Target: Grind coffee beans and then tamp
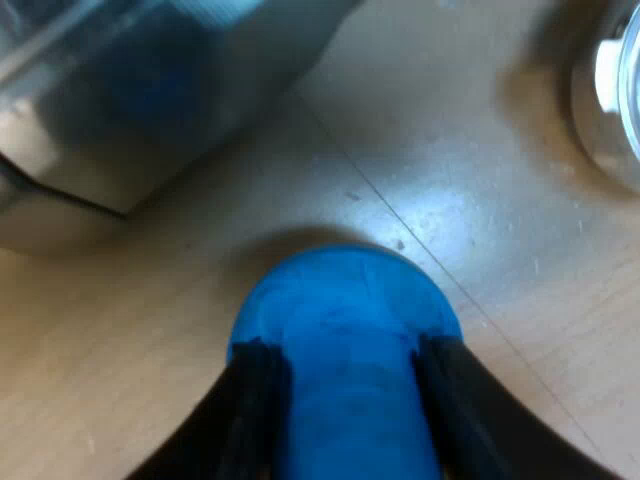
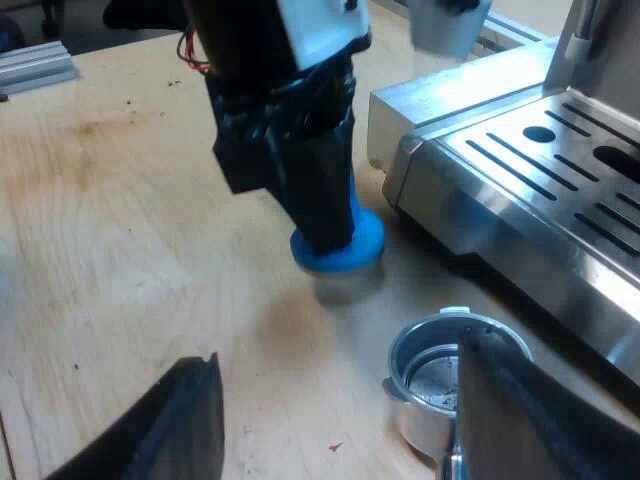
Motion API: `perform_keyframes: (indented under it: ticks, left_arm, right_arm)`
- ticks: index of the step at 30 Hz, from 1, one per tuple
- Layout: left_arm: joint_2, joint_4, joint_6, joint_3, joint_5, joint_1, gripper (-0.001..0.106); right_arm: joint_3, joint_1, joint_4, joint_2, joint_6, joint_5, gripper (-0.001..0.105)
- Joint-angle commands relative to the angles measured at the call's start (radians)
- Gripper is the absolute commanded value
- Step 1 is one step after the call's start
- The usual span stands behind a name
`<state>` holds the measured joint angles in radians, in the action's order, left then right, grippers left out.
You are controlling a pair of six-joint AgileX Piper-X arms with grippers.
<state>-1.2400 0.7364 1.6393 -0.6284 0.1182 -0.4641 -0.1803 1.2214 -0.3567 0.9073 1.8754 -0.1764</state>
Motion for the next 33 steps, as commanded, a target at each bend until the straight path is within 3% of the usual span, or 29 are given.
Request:
perform_keyframes:
  ticks: [1, 12, 20, 21, 22, 25, 28, 33]
  left_arm:
    - [0.005, -0.017, 0.001, 0.003, -0.011, -0.001, 0.001]
    - [-0.095, -0.014, 0.001, 0.003, -0.018, -0.001, 0.001]
    - [-0.095, -0.001, 0.001, 0.003, -0.048, -0.001, 0.015]
    - [-0.095, 0.000, 0.001, 0.003, -0.048, -0.001, 0.035]
    - [-0.095, 0.005, 0.001, 0.003, -0.048, -0.001, 0.067]
    - [-0.095, 0.013, 0.001, 0.003, -0.039, -0.001, 0.093]
    - [-0.095, 0.029, -0.006, -0.004, -0.038, -0.001, 0.105]
    - [-0.059, 0.037, -0.008, -0.017, -0.040, -0.001, 0.105]
  right_arm:
    - [-0.002, 0.000, -0.013, -0.001, 0.014, 0.009, 0.054]
    - [-0.002, 0.000, -0.013, -0.001, 0.014, 0.009, 0.054]
    - [-0.002, 0.000, -0.013, -0.001, 0.014, 0.009, 0.054]
    - [-0.002, 0.000, -0.013, -0.001, 0.011, 0.009, 0.054]
    - [-0.002, 0.000, -0.013, -0.001, 0.010, 0.009, 0.054]
    - [-0.002, 0.000, -0.013, -0.001, 0.006, 0.009, 0.054]
    - [-0.002, 0.000, -0.013, -0.001, 0.007, 0.009, 0.054]
    - [-0.002, 0.000, -0.013, -0.001, 0.007, 0.009, 0.054]
